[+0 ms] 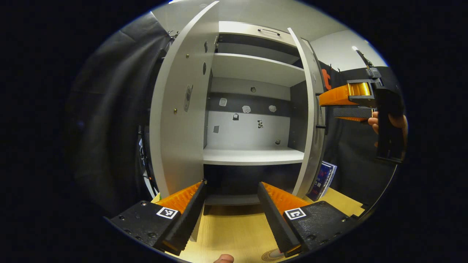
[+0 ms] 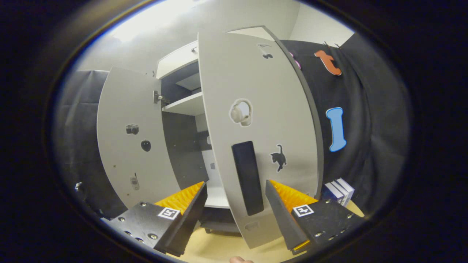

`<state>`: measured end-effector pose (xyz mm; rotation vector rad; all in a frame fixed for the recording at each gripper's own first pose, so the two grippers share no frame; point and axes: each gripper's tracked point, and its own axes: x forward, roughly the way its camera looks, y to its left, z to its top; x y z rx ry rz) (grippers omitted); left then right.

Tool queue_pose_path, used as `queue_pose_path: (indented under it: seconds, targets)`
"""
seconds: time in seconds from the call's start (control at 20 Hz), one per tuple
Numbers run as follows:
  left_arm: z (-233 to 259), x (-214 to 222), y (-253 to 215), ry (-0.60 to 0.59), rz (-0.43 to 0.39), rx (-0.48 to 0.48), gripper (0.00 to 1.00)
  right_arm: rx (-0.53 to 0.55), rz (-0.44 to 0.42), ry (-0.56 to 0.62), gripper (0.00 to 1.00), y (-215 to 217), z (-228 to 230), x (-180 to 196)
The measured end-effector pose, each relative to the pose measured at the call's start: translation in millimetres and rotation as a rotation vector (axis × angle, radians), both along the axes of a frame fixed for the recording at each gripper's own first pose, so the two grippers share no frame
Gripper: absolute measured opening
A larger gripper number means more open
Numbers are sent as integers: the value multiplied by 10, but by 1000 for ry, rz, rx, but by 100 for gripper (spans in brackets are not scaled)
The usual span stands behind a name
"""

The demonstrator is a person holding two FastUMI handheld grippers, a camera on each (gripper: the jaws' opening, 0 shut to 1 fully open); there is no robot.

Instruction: Grasp the bottle in the cabinet with the left hand and place it on the coaster, then close the right door with the right hand and the left door with the left hand.

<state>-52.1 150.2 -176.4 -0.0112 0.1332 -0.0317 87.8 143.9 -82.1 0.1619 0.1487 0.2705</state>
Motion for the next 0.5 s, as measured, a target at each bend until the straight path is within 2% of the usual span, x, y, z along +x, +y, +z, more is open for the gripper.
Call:
queue_pose_path:
  seconds: [0.1, 0.15, 0.3, 0.5]
  targets:
    - [29, -79, 60, -2, 13, 3, 90, -3, 11, -3, 97, 74, -34, 11]
    - [39, -109, 104, -3, 23, 6, 90, -1, 17, -2, 93, 122, -43, 17]
    - [93, -219, 243, -16, 52, -1, 90, 4, 36, 2, 93, 238, -83, 32]
    - [121, -367, 420, -15, 89, -13, 90, -3, 48, 0, 100, 329, -138, 78]
